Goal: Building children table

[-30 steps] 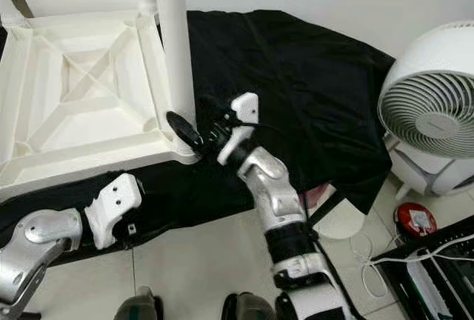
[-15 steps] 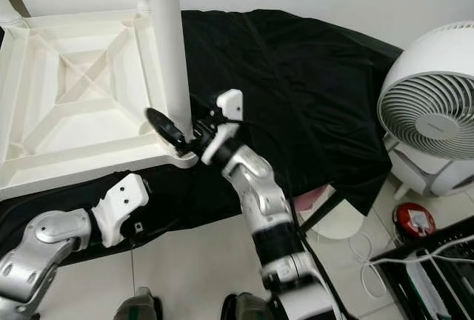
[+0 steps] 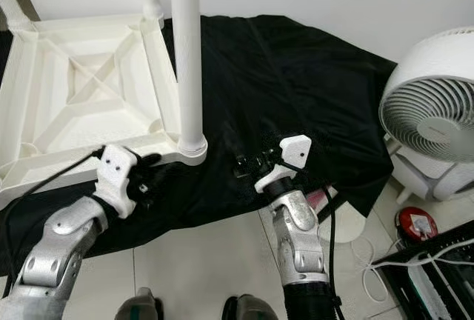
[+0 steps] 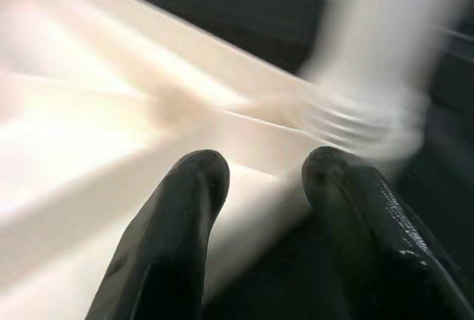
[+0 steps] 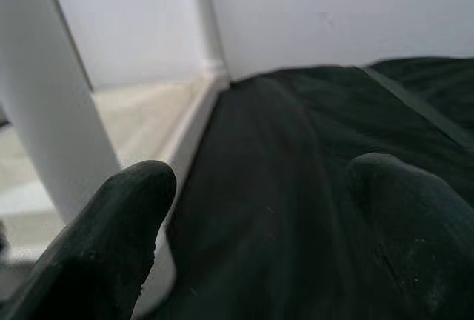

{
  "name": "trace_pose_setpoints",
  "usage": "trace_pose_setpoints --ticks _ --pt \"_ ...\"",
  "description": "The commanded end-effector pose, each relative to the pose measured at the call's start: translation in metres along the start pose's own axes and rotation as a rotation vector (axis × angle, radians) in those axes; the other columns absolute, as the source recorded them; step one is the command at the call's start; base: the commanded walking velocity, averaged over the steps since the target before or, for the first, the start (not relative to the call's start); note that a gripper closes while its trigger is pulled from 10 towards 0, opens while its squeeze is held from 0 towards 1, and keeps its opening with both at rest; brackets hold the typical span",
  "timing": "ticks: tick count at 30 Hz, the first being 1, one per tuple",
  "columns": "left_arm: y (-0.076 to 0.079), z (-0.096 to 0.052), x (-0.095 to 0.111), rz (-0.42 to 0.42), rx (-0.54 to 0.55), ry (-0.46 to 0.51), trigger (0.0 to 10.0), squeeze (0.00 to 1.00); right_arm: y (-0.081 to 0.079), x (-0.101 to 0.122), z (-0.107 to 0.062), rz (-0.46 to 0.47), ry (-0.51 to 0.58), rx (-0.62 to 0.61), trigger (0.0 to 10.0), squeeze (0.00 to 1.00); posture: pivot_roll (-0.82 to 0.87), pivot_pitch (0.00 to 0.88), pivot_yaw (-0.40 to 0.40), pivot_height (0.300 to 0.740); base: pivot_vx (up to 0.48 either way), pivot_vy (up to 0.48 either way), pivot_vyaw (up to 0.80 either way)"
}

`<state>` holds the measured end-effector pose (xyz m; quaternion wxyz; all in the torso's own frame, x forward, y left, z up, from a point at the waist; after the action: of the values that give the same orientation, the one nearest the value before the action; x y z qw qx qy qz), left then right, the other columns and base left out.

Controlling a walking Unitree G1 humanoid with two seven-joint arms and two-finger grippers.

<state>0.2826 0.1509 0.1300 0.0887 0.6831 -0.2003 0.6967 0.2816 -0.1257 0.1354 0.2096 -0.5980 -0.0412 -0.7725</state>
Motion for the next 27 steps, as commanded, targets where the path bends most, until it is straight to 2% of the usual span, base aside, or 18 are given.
trace_pose_setpoints --ticks 1,3,4,7,8,11,20,23,27 --pt "-0.011 0.000 -0.002 -0.019 0.080 0.004 10.0 0.00 0.006 -0.004 -0.002 -0.032 -0.016 -0.043 10.0 0.00 0.10 0.032 -0.038 0.740 0.000 0.000 0.00" --pt "-0.013 0.002 0.002 -0.010 0.107 0.024 10.0 0.00 0.009 -0.004 -0.002 -0.047 -0.020 -0.057 10.0 0.00 0.10 0.028 -0.038 0.740 0.000 0.000 0.00" --pt "-0.014 0.005 0.005 -0.006 0.120 0.037 10.0 0.00 0.014 -0.003 -0.003 -0.083 -0.012 -0.086 10.0 0.00 0.10 0.024 -0.040 0.740 0.000 0.000 0.00" --pt "-0.013 0.007 0.013 -0.006 0.116 0.082 10.0 0.00 0.017 -0.003 -0.005 -0.103 -0.018 -0.101 10.0 0.00 0.10 0.021 -0.040 0.740 0.000 0.000 0.00" --pt "-0.013 0.006 0.019 -0.024 0.118 0.128 10.0 0.00 0.019 -0.003 -0.006 -0.102 -0.019 -0.110 10.0 0.00 0.10 0.017 -0.042 0.740 0.000 0.000 0.00" --pt "-0.014 0.003 0.025 -0.062 0.134 0.180 10.0 0.00 0.022 -0.001 -0.008 -0.109 -0.020 -0.129 10.0 0.00 0.10 0.012 -0.043 0.740 0.000 0.000 0.27" --pt "-0.010 0.003 0.019 -0.055 0.218 0.178 10.0 0.00 0.030 -0.001 -0.009 -0.139 -0.026 -0.163 10.0 0.00 0.11 0.008 -0.056 0.740 0.000 0.000 0.80" --pt "-0.010 0.004 0.019 -0.047 0.217 0.180 10.0 0.00 0.031 -0.001 -0.008 -0.146 -0.028 -0.161 10.0 0.00 0.11 0.008 -0.064 0.740 0.000 0.000 0.80" --pt "0.000 0.008 0.014 -0.019 0.169 0.169 10.0 0.00 0.034 -0.002 -0.010 -0.133 -0.025 -0.174 10.0 0.00 0.10 0.014 -0.073 0.740 0.000 0.000 0.60"
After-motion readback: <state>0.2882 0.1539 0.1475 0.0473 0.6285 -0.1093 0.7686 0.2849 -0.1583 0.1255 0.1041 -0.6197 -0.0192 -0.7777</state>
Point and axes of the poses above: a point about 5 cm out from each wrist's last joint towards the gripper, its own z axis pointing out of the wrist towards the gripper, its own x axis along the axis of the wrist's last joint, y = z × x, the point moved 1 cm from there along z, pointing out of the wrist towards the gripper, and after that the axes turned 4 degrees about z, right-handed, at the moved point
